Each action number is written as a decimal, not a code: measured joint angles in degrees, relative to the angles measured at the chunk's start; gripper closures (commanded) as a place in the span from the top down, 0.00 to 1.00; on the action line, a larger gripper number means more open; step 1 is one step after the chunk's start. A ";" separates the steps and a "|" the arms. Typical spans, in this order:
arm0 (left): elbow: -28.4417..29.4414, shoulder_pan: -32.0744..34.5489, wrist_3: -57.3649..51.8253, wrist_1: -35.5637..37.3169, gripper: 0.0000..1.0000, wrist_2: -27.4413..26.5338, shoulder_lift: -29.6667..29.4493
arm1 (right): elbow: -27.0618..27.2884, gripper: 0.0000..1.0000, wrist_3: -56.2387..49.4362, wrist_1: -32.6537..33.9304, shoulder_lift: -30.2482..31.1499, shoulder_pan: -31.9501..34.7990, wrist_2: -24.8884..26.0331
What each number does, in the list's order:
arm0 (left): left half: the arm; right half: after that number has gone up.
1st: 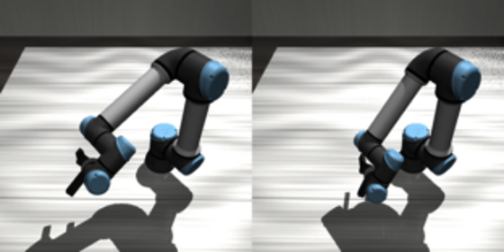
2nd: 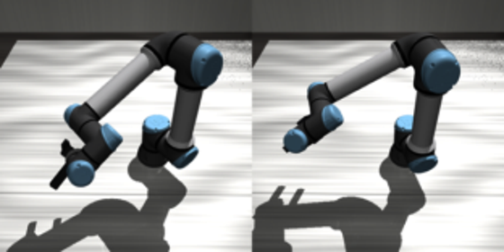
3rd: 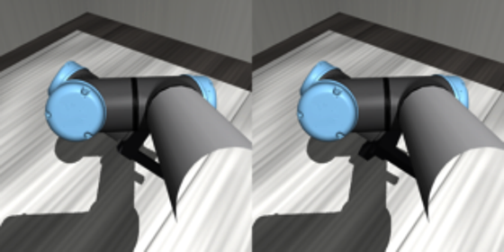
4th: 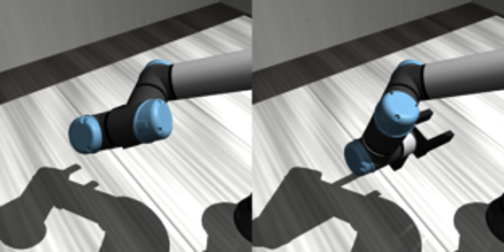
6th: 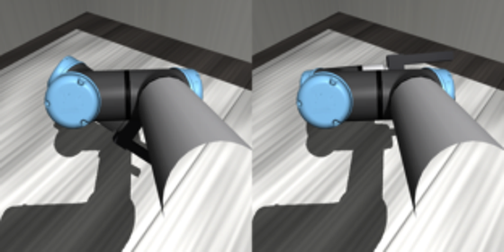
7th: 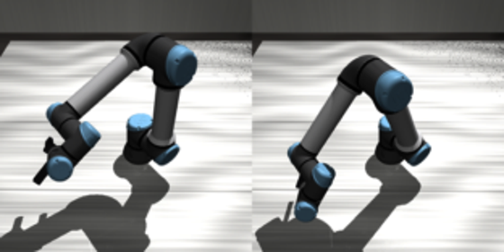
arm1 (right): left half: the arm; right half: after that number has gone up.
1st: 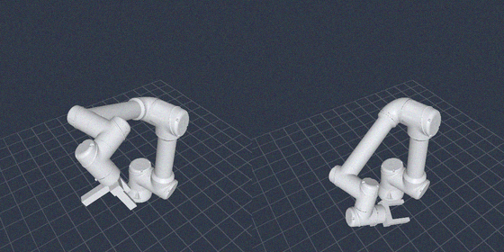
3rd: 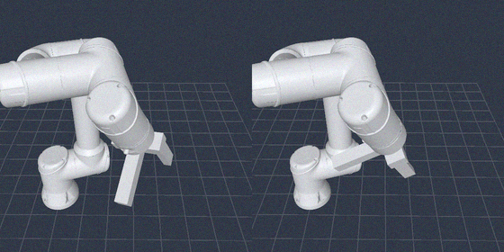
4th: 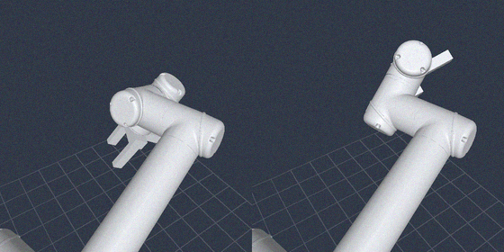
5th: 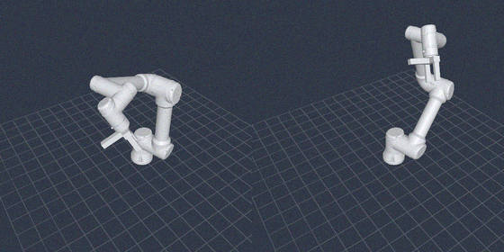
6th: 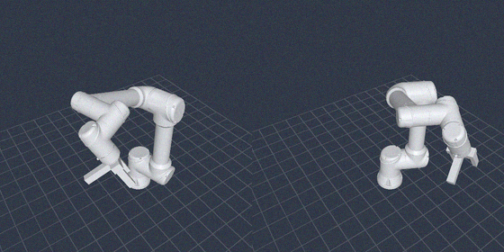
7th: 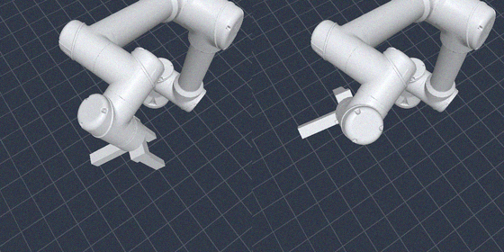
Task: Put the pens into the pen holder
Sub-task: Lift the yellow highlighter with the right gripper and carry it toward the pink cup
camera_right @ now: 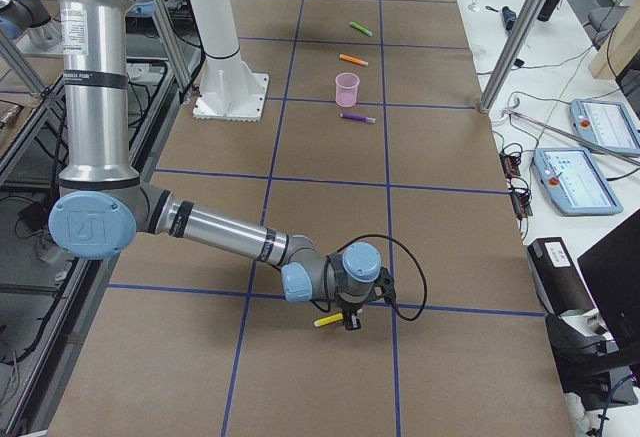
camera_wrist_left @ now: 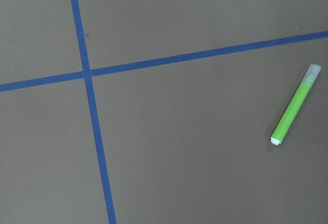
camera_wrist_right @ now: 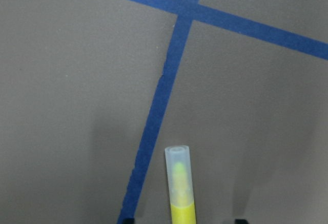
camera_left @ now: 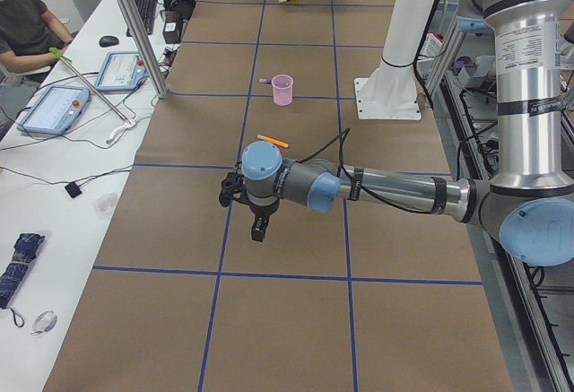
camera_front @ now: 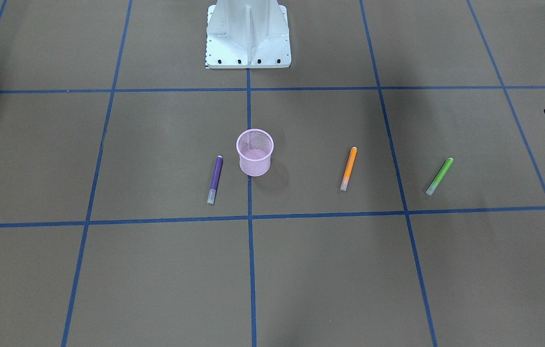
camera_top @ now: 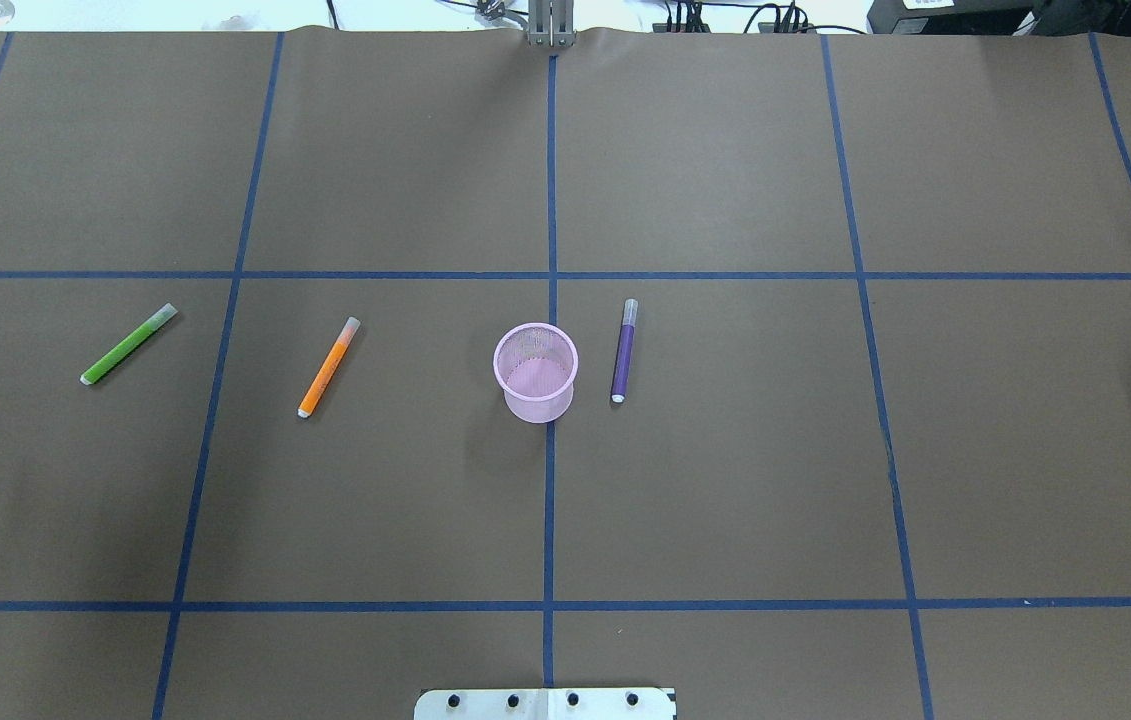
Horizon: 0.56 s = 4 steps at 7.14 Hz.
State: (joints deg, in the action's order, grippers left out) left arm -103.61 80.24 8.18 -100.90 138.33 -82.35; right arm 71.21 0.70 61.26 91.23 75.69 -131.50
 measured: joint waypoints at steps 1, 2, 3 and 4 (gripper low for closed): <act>-0.05 0.00 0.00 0.00 0.99 0.01 0.00 | -0.06 0.50 0.00 0.00 0.00 -0.01 -0.04; -0.08 0.00 0.00 0.00 1.00 0.01 0.00 | -0.08 0.49 0.00 0.00 0.00 -0.01 -0.06; -0.08 0.00 0.00 0.00 0.99 0.01 0.00 | -0.10 0.49 0.01 0.00 0.00 -0.04 -0.07; -0.05 0.00 0.00 0.00 1.00 0.01 0.00 | -0.10 0.48 0.03 0.00 0.00 -0.13 -0.09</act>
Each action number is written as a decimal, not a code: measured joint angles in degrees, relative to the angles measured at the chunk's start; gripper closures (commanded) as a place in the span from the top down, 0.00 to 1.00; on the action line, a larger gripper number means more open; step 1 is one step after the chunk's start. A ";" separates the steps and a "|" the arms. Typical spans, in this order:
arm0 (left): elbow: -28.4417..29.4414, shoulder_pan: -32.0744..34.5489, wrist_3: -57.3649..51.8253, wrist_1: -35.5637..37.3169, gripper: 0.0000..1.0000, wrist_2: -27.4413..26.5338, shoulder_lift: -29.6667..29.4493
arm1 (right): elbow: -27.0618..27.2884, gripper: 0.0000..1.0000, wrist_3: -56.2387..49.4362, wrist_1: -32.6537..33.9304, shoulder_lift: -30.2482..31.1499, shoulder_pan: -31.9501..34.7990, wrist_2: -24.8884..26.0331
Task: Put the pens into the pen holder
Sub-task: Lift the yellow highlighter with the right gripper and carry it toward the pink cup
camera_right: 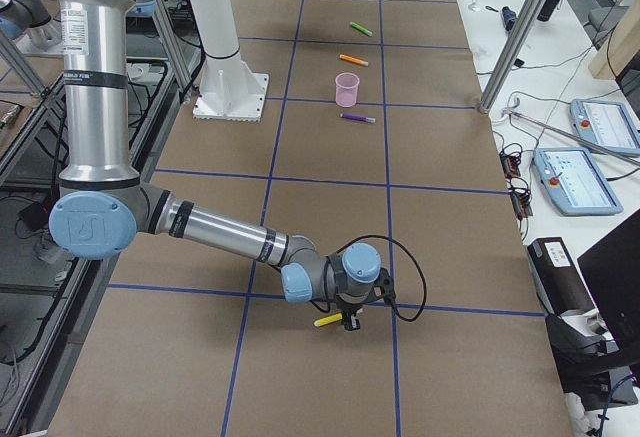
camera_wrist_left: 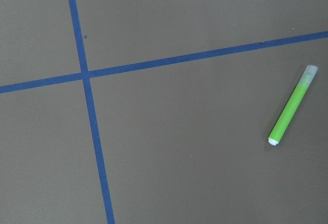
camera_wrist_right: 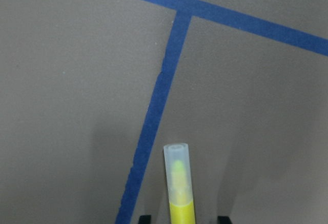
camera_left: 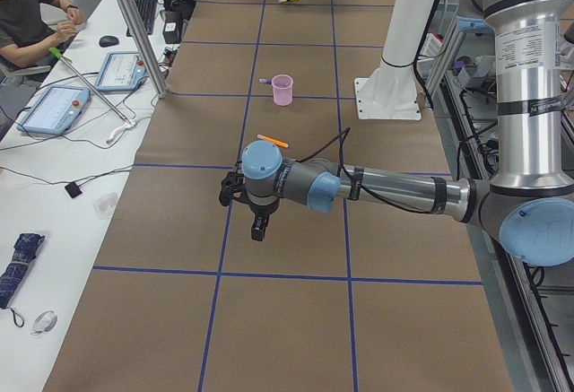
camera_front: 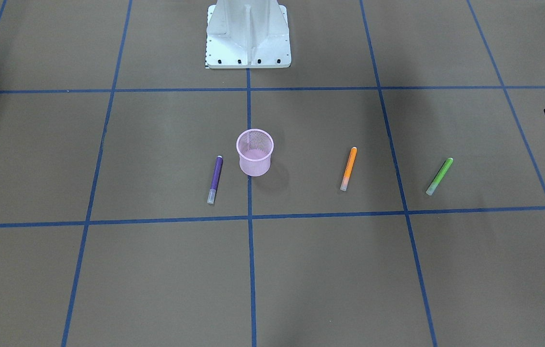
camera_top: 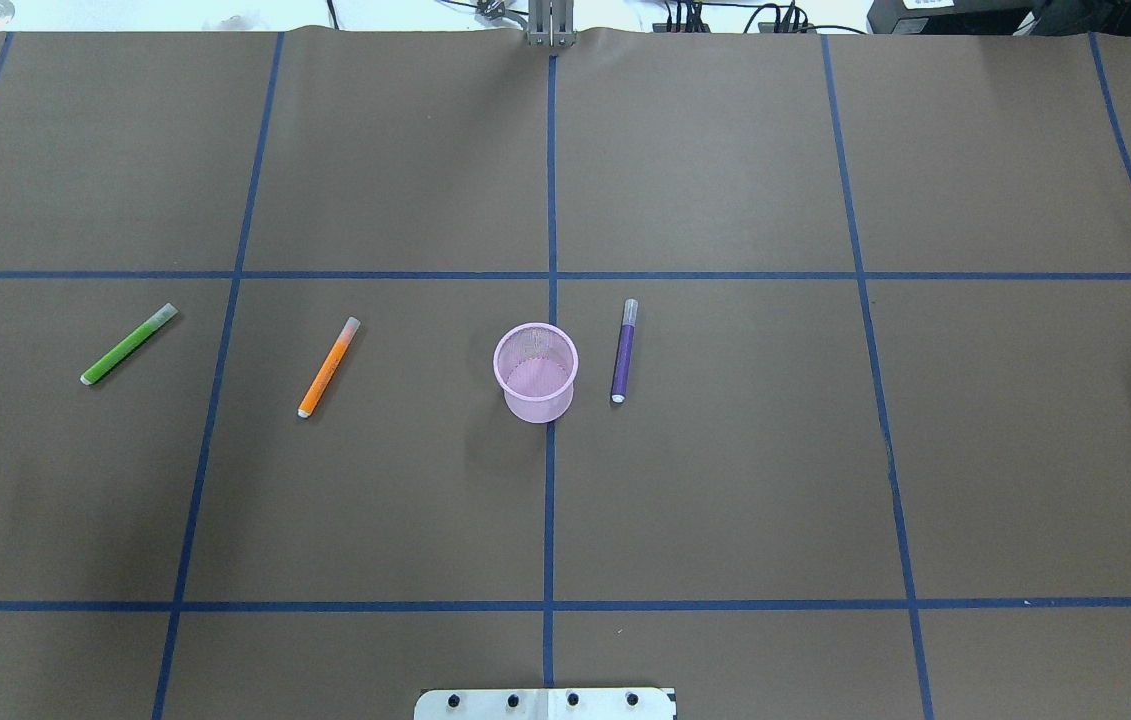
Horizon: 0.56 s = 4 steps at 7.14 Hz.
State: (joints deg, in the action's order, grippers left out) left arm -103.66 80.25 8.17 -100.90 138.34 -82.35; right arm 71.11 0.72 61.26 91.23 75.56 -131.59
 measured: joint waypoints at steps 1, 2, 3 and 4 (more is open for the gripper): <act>0.03 0.00 -0.02 0.00 1.00 0.00 0.00 | 0.00 0.48 0.04 0.00 0.00 -0.08 -0.04; 0.03 0.00 -0.05 0.00 0.99 0.00 0.00 | 0.00 0.47 0.04 0.00 0.00 -0.14 -0.05; 0.04 0.00 -0.08 0.00 0.99 0.00 0.00 | 0.00 0.42 0.01 0.00 0.00 -0.18 -0.06; 0.04 0.00 -0.08 0.00 1.00 0.00 0.00 | -0.02 0.40 0.01 0.00 0.00 -0.21 -0.07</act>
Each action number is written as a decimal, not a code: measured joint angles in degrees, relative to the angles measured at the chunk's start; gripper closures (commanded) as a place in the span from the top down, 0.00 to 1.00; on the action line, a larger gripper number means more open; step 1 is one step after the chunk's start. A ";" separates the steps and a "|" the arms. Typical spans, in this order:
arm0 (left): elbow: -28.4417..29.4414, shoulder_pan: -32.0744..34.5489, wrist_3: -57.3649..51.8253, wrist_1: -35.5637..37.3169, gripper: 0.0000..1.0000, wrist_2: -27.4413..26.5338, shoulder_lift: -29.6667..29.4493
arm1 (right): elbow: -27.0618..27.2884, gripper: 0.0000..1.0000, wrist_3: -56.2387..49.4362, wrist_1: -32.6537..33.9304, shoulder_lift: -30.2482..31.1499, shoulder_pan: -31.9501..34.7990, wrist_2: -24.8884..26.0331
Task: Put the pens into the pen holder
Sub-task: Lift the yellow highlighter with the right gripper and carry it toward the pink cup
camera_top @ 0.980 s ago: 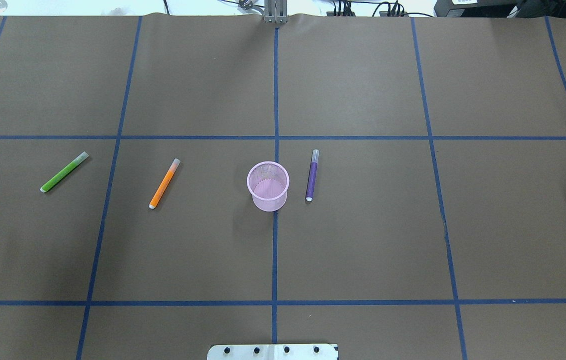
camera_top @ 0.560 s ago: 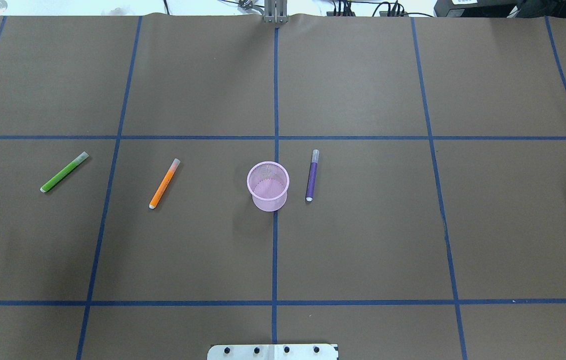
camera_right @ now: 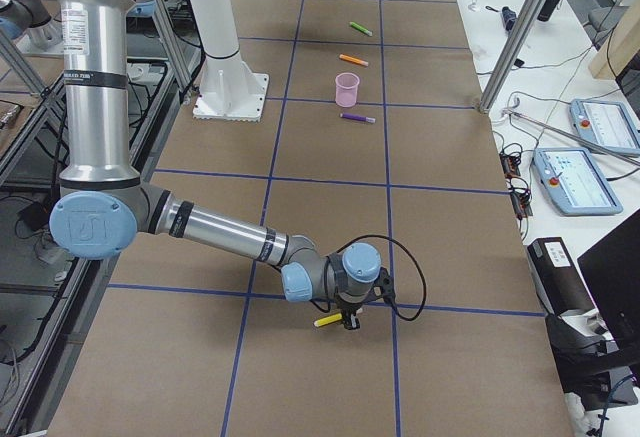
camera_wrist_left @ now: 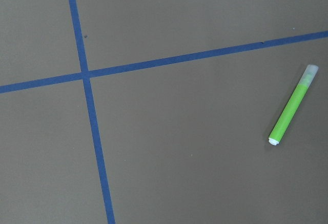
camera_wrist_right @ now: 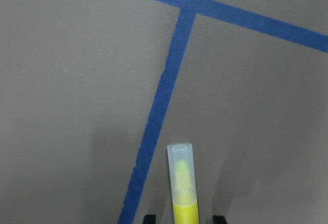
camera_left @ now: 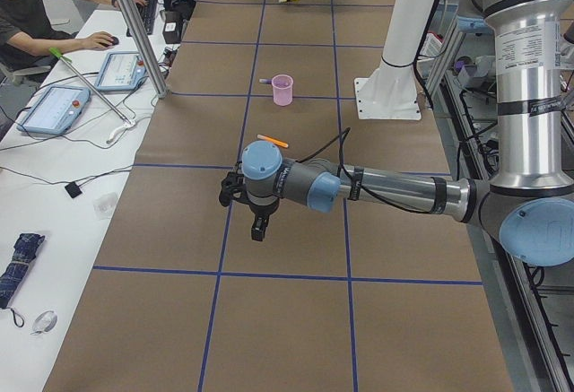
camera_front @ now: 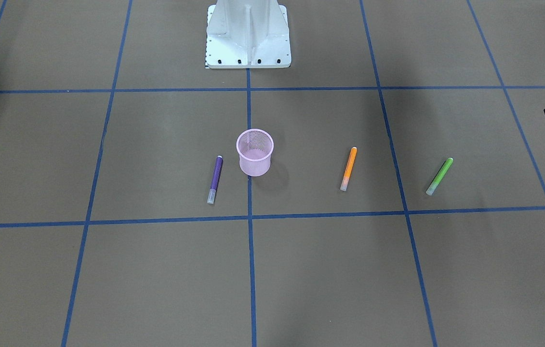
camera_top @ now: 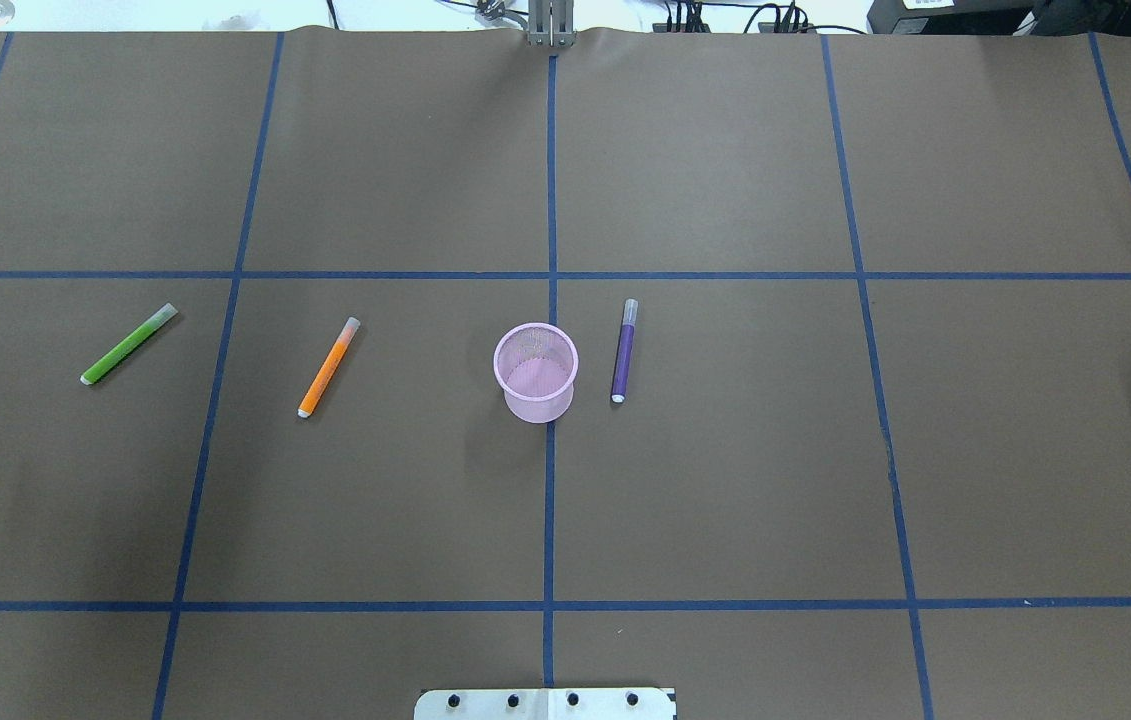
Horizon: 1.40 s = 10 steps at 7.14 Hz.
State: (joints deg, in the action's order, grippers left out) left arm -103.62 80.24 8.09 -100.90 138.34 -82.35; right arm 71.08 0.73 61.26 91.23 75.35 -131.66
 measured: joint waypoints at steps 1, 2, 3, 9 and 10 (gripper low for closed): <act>0.00 0.00 0.00 0.00 0.99 0.00 0.00 | -0.03 0.30 0.03 0.00 0.00 -0.02 0.00; 0.00 0.00 0.00 0.00 1.00 0.00 0.00 | -0.08 0.12 0.05 0.00 0.00 -0.02 0.00; -0.04 0.00 -0.01 0.00 0.99 0.00 0.00 | -0.21 0.00 0.06 0.00 0.00 -0.02 0.00; -2.18 0.08 0.10 0.02 1.00 0.00 -0.02 | 9.77 0.00 7.95 0.01 -0.84 0.05 -0.96; -2.85 0.09 0.14 0.01 1.00 0.00 -0.09 | 14.40 0.00 15.05 -0.14 -1.27 -0.03 -0.46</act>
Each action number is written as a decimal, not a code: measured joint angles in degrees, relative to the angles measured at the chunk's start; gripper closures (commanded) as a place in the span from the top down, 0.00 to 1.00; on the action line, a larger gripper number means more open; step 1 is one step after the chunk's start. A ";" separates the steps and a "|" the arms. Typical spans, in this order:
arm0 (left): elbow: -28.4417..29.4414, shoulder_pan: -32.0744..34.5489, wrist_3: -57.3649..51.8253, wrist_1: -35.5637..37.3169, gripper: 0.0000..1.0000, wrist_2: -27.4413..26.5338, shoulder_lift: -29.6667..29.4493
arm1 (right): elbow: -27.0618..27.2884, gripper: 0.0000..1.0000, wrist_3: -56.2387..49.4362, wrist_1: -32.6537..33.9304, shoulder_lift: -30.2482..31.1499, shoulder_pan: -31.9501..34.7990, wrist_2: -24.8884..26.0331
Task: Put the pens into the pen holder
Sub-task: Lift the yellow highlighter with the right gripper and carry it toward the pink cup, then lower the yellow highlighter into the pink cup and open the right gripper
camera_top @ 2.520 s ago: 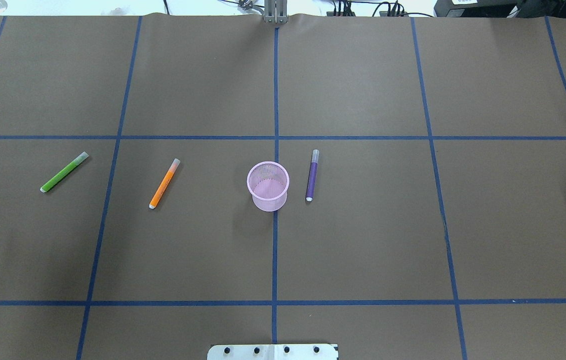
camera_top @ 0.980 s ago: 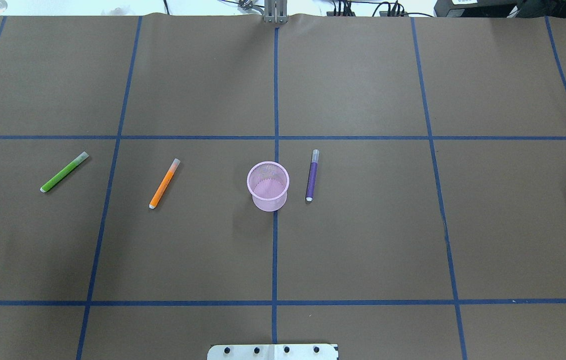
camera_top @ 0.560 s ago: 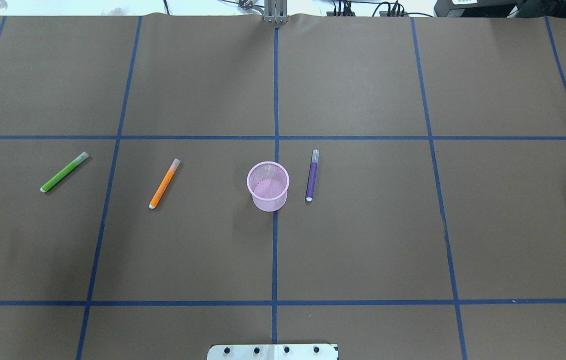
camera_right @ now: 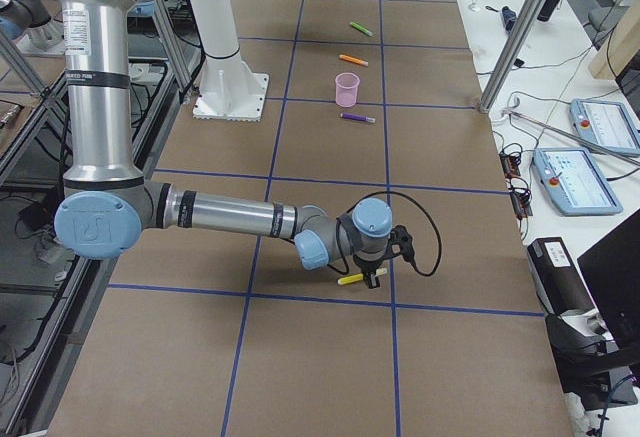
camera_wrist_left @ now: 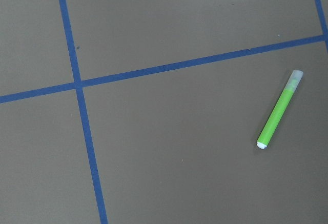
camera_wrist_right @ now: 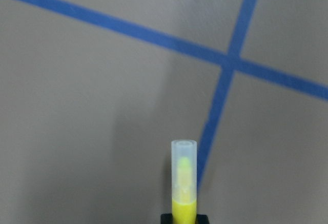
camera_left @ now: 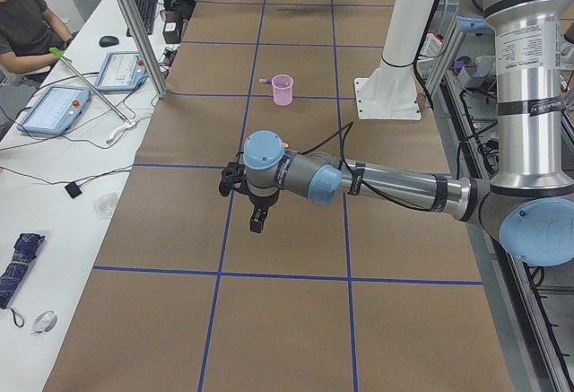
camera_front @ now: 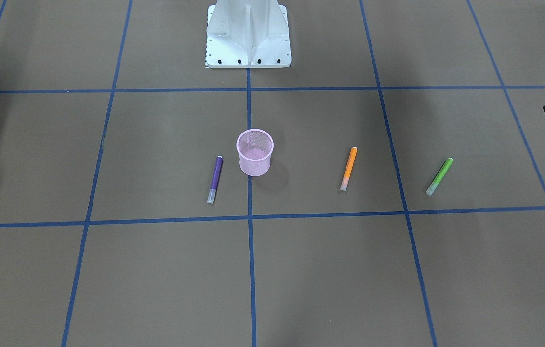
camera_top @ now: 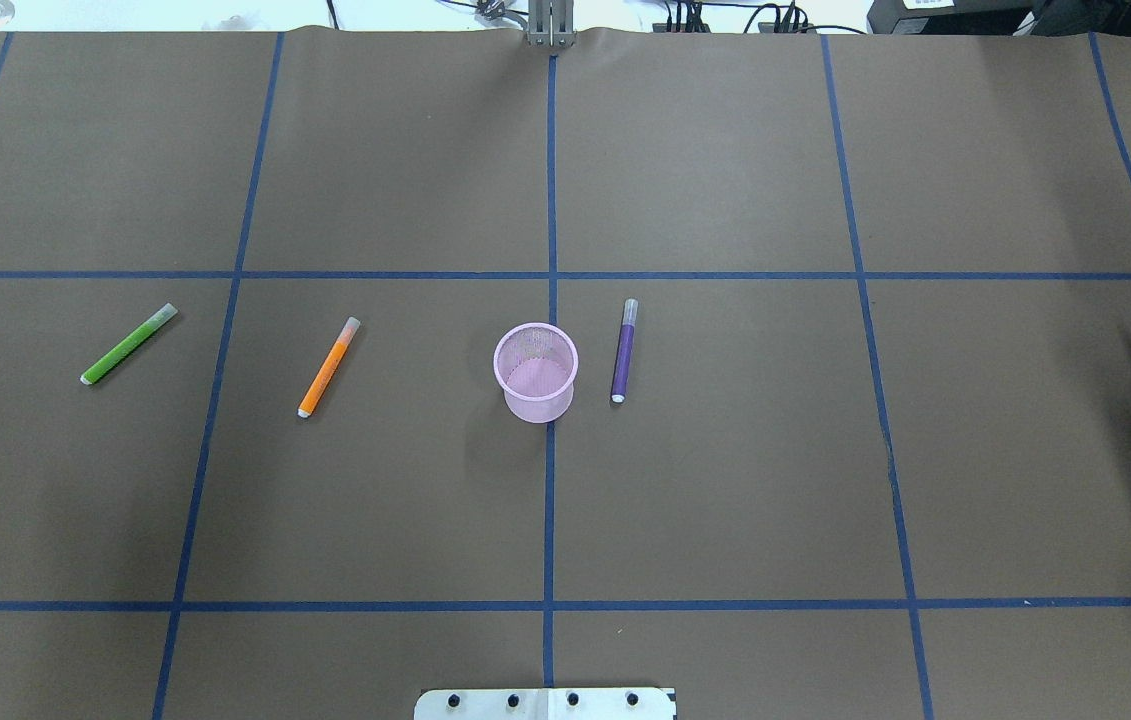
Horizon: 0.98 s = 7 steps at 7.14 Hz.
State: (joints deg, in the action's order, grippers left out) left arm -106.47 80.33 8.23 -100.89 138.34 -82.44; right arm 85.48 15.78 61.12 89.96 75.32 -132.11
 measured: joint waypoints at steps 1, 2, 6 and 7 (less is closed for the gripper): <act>-0.50 -0.01 0.02 0.00 1.00 0.00 -0.11 | 5.06 0.00 7.63 -0.20 -0.32 -0.77 0.91; -0.83 -0.04 -0.01 -0.01 1.00 0.00 -0.30 | 10.38 0.00 15.52 -0.58 -0.65 -2.94 2.98; -1.00 -0.21 -0.04 -2.25 0.99 0.06 -1.34 | 27.49 0.00 50.02 -1.91 -7.68 -24.01 26.35; -0.82 -0.52 -0.04 -2.42 0.99 0.01 -2.51 | 28.83 0.00 55.54 -1.75 -11.20 -32.68 37.54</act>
State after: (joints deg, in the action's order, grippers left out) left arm -107.29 79.81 8.19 -103.31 138.35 -84.96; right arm 114.31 71.31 59.37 78.76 42.64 -94.58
